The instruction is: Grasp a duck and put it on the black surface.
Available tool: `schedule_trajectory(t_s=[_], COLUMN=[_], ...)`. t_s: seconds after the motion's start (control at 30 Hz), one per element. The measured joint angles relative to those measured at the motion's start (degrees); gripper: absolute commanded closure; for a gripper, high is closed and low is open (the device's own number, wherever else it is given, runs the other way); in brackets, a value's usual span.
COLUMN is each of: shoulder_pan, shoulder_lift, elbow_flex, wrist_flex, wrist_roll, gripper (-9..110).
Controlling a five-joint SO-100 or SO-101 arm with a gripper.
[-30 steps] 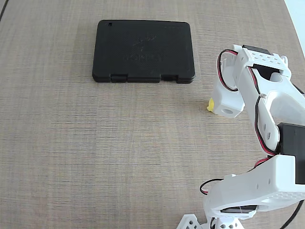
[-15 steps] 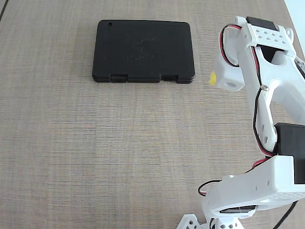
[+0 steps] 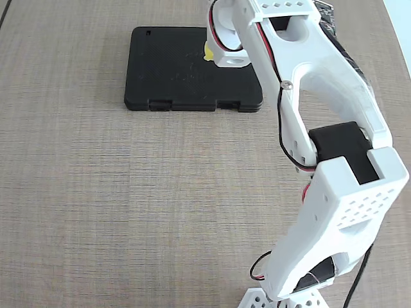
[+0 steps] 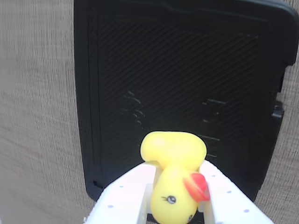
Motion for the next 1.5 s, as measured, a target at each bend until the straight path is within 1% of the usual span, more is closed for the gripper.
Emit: schedule_trajectory(t_s=[0.23,0.5,0.57,0.7,0.83,1.1,1.2,1.4,1.43,1.5], shoulder_pan=[-2.4,-2.4,-2.4,-2.4,-2.4,-0.8,1.8,7.4,8.5,11.2], shoulder_lift=[-9.0,-14.2,-14.6,-14.7,-14.7,-14.2,-6.2,18.6,23.2,32.8], elbow_flex=[-7.8,-9.3,-9.4,-9.4,-9.4,-9.2,-4.9,13.1,17.1,25.7], wrist_flex=[0.0,0.0,0.0,0.0,0.0,1.0,1.1,1.1,1.0,1.0], wrist_roll=[0.0,0.0,0.0,0.0,0.0,0.0,0.0,0.0,0.0,0.0], gripper=[99,98,95,84,76,76,82,102,104,101])
